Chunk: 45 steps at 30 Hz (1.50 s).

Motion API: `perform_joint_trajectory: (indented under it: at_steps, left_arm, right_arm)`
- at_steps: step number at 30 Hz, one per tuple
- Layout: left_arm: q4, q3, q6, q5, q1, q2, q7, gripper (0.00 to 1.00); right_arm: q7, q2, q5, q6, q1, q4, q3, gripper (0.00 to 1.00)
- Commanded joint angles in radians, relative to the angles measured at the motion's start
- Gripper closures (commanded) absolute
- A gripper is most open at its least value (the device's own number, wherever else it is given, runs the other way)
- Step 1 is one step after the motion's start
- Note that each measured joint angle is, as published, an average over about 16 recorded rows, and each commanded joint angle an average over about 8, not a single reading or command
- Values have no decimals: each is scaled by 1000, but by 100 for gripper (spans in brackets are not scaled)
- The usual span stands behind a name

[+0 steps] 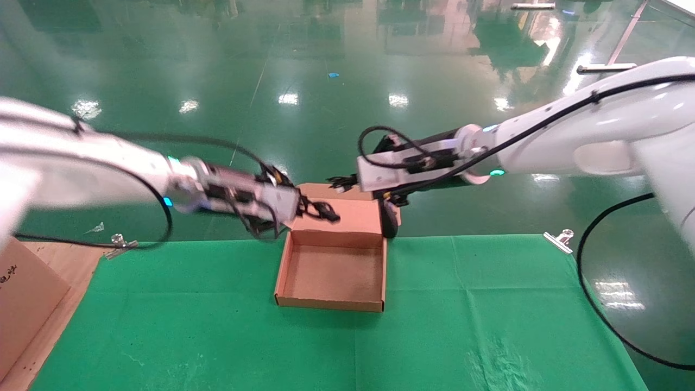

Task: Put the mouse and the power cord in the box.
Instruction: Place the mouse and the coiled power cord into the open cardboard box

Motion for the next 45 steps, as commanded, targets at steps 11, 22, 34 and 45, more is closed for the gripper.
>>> perform_joint_trajectory:
  at_steps: [11,22,34,45]
  left_arm:
    - [-151,-85,-238,-213,276,25,159,100]
    - [-253,30,-250,-288,393,22,271,40]
    - [-238,98,-263,-384,396,21,344,0]
    - [-202,134,-272,-484,383,18,332,0]
  right_arm:
    - [-49,32,10,-91,56,-117,-24,100]
    - [-120,36,21,-110,36,-189,-19,100]
    - [-155,20,32,-96,12,-212,-13,100]
    - [-151,1,45,-88,0,-173,-10,100]
